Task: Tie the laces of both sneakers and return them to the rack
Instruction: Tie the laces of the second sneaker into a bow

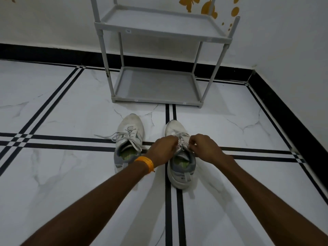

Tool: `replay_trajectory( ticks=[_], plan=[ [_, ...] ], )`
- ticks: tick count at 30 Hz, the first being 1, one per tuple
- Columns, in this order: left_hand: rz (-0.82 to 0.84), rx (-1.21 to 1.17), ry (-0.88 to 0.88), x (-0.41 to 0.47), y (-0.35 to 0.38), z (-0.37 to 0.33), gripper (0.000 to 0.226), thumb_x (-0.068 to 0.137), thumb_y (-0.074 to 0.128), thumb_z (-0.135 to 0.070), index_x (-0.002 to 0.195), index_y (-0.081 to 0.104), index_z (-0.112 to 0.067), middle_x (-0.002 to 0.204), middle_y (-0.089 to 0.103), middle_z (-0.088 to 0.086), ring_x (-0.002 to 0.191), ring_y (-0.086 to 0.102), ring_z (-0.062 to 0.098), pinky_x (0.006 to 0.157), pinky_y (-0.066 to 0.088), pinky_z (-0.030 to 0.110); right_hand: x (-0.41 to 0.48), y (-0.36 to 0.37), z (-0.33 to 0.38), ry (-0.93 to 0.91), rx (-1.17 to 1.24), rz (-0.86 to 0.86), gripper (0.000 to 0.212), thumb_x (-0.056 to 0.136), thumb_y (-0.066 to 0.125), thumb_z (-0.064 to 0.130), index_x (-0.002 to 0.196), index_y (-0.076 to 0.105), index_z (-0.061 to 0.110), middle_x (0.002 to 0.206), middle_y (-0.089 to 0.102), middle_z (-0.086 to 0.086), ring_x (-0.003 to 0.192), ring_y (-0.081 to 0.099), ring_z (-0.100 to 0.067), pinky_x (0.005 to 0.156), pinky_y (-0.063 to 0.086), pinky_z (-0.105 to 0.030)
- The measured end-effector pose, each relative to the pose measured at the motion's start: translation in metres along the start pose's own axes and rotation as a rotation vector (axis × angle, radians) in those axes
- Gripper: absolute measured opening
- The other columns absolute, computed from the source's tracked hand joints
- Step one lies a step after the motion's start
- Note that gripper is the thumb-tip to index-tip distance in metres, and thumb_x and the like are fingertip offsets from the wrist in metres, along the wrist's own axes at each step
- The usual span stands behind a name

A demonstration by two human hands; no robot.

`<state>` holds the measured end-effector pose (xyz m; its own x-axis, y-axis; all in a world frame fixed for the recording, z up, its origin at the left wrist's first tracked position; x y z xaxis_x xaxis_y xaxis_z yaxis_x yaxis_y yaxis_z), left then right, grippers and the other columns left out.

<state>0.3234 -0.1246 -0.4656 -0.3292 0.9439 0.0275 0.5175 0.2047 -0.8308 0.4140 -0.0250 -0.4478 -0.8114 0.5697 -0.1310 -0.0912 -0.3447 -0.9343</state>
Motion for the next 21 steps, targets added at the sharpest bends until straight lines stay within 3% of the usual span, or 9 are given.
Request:
replay_trajectory(
  ticks=[3,6,11,15,18,21],
  plan=[
    [0.003,-0.084,-0.043,0.001,0.001,0.005,0.007,0.093,0.050,-0.014,0.091,0.053,-0.009,0.095,0.064,0.017,0.085,0.059,0.032,0.068,0.040,0.032,-0.011,-0.003,0.015,-0.185,-0.010,-0.039,0.013,0.090,0.060,0.018,0.103,0.062,0.018,0.115,0.061,-0.001,0.094,0.061,-0.024,0.075,0.048,-0.033],
    [0.033,-0.259,-0.192,-0.002,0.005,0.012,0.010,0.094,0.047,-0.014,0.084,0.049,-0.011,0.088,0.065,0.018,0.077,0.056,0.028,0.065,0.038,0.029,-0.014,0.001,0.026,-0.238,-0.156,-0.023,0.015,0.089,0.061,0.020,0.104,0.063,0.020,0.108,0.067,-0.003,0.093,0.062,-0.025,0.072,0.044,-0.032],
    [0.016,-0.491,-0.366,-0.006,0.011,0.024,0.019,0.089,0.055,-0.020,0.073,0.051,-0.010,0.074,0.053,0.008,0.069,0.047,0.019,0.055,0.035,0.026,-0.006,0.006,0.009,-0.102,-0.071,0.028,0.015,0.094,0.054,0.020,0.097,0.064,0.010,0.097,0.071,-0.012,0.089,0.064,-0.029,0.069,0.043,-0.032],
    [-0.009,-0.764,-0.500,-0.010,0.016,0.034,0.031,0.083,0.064,-0.012,0.061,0.043,-0.014,0.061,0.043,0.003,0.055,0.039,0.016,0.048,0.031,0.021,-0.008,0.017,-0.013,0.103,0.338,0.110,0.011,0.088,0.064,0.020,0.086,0.065,0.008,0.087,0.068,-0.007,0.084,0.063,-0.023,0.079,0.052,-0.040],
    [-0.033,-0.854,-0.531,-0.015,0.018,0.033,0.037,0.080,0.071,-0.002,0.058,0.042,-0.013,0.056,0.044,0.001,0.049,0.043,0.011,0.040,0.034,0.016,-0.013,0.019,-0.028,0.263,0.611,0.034,0.029,0.072,0.083,0.021,0.062,0.057,0.012,0.066,0.060,-0.004,0.066,0.057,-0.019,0.064,0.052,-0.039],
    [-0.134,-0.795,-0.511,-0.016,0.016,0.035,0.027,0.068,0.082,0.001,0.063,0.055,-0.002,0.060,0.057,0.005,0.055,0.056,0.012,0.044,0.046,0.016,-0.019,0.025,-0.030,0.372,0.638,-0.045,0.048,0.060,0.090,0.018,0.049,0.044,0.015,0.055,0.051,-0.004,0.056,0.046,-0.018,0.050,0.035,-0.028]
  ],
)
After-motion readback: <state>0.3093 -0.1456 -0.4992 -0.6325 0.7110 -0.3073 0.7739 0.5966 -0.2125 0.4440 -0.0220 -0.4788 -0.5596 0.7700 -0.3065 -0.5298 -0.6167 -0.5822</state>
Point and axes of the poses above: each hand's wrist, its own x-axis towards the middle knuckle, its own y-axis out of the palm, z = x × y, the point moved 8 cm from there along x, towards the middle knuckle
